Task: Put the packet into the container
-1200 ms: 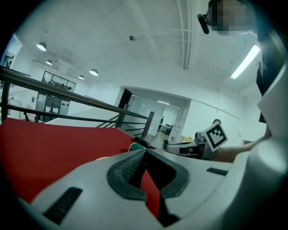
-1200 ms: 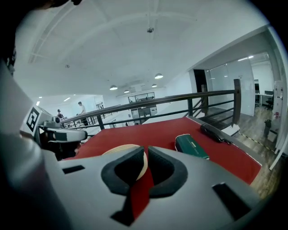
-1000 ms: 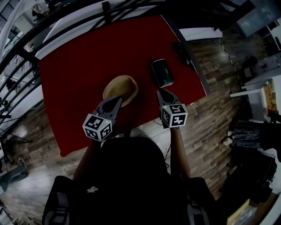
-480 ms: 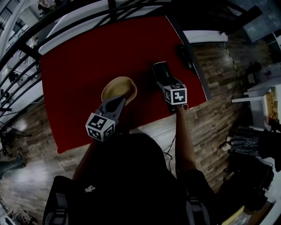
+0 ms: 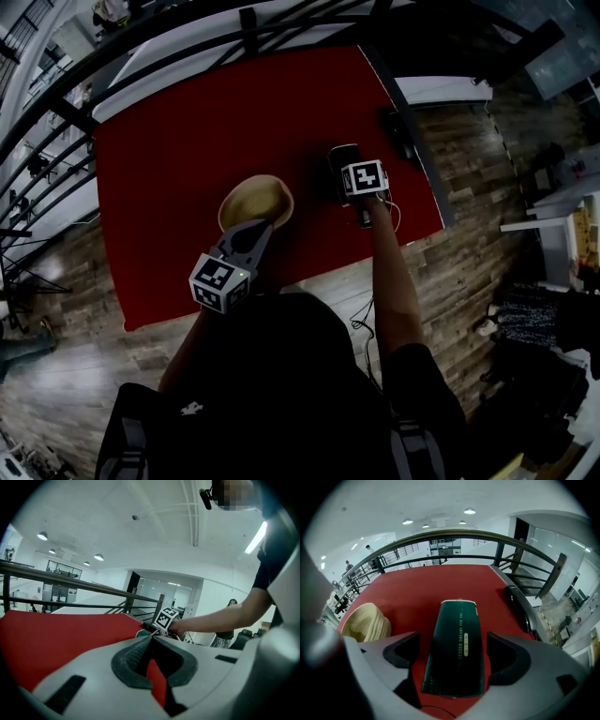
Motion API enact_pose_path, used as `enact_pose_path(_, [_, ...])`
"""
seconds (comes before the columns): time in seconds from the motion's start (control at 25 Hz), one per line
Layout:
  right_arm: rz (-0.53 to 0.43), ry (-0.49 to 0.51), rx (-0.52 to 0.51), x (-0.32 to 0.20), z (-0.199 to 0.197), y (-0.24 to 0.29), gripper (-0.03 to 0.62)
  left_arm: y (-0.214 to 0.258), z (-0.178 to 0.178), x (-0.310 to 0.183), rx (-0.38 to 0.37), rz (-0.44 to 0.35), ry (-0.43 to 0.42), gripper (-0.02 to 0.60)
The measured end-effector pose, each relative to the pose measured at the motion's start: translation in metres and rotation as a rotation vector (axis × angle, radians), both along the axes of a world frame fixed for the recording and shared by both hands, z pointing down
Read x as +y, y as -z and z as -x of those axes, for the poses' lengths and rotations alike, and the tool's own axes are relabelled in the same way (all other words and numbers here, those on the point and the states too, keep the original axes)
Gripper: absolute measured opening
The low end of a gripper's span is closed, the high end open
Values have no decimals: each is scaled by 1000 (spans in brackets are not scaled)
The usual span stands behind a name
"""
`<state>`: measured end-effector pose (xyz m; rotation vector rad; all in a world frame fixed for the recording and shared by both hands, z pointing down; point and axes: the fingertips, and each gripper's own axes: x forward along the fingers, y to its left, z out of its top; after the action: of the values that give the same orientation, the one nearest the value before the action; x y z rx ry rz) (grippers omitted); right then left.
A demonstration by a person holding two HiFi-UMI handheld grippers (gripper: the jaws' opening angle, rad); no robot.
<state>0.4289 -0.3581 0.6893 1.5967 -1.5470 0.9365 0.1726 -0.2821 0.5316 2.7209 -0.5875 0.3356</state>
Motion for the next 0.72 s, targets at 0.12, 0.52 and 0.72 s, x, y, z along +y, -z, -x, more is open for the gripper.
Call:
enact_pose_path(0.12, [44, -22, 3, -3, -3, -11, 420, 2, 3, -3, 1, -3, 15, 9])
enact_pose_path(0.52, [126, 6, 92, 0, -2, -27, 419, 8, 18, -6, 12, 1, 54, 9])
enact_pose_path(0.72, [122, 2, 89, -1, -6, -25, 417, 10, 22, -8, 8, -9, 60, 9])
